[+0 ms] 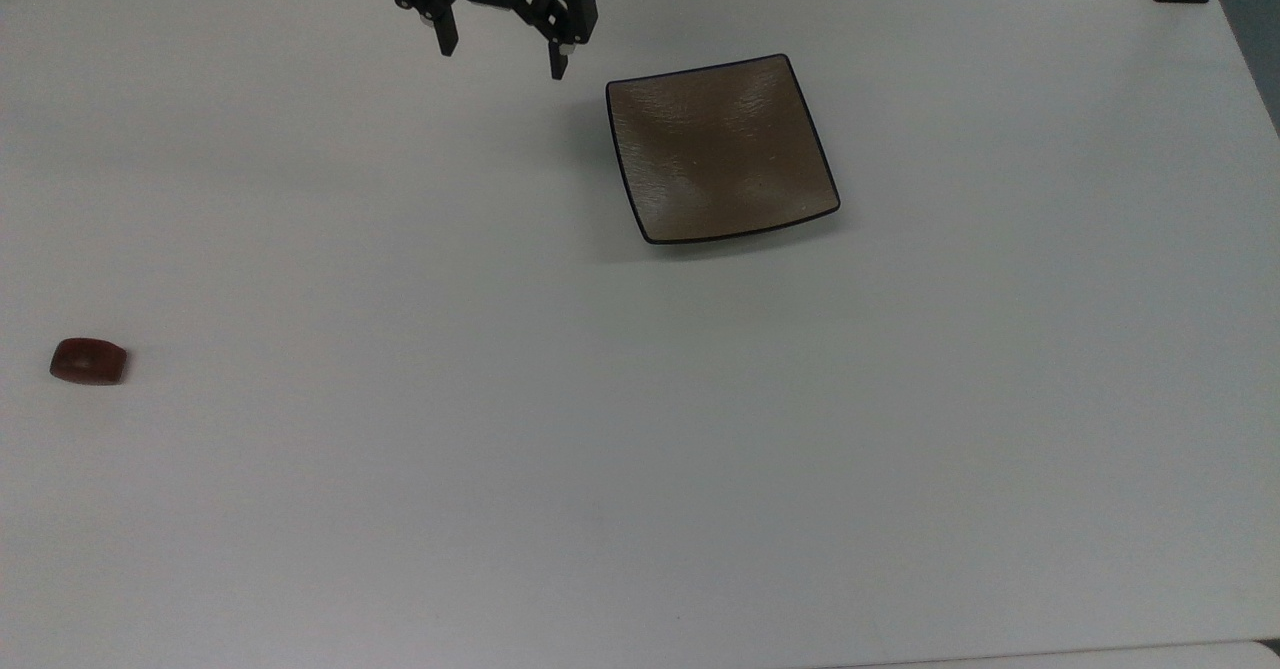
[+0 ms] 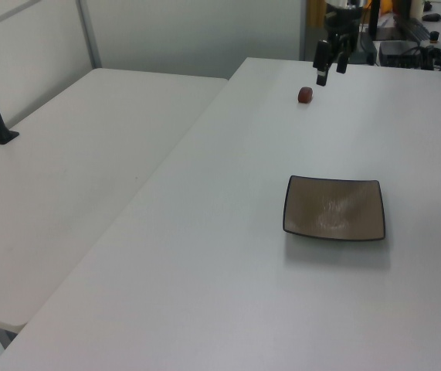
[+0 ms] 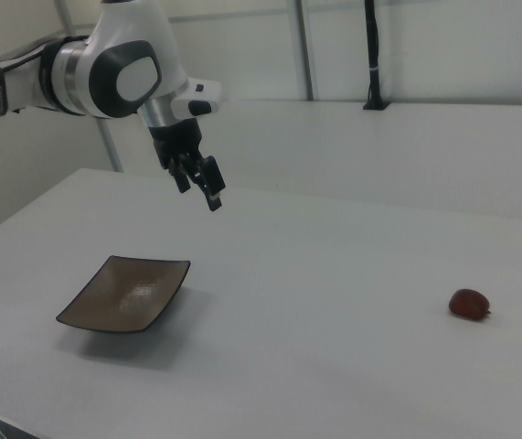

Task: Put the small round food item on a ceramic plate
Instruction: 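Move the gripper over the red food item and lower it down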

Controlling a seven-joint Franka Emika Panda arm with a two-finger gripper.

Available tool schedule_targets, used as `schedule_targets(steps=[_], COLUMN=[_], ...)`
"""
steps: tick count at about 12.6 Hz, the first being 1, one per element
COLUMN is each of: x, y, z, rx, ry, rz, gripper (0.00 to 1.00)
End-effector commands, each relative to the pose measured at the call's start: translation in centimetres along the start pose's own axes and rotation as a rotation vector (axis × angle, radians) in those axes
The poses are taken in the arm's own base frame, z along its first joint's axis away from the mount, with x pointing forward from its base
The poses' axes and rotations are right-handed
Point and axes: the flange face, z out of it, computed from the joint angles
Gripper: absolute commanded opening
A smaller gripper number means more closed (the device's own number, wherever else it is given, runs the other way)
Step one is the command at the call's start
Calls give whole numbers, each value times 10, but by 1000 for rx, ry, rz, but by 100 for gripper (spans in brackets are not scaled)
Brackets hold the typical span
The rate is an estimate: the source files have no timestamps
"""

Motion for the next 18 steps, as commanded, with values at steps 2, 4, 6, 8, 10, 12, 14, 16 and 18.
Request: schedule_targets(steps=[2,4,6,8,10,12,14,16,18], x=[23,42,64,87,109,140,166,181,196], y=[32,55,84,126,159,192,224,256,267], z=[9,23,39,60,79,107,134,158,191], rx=[23,43,30,29,-6,-37,-46,-70,-102], ry=[97,152,245,290,307,316,333,378,403], rz=[350,550,682,807,843,873,909,956,952], gripper=[100,100,100,100,100,100,100,100,100])
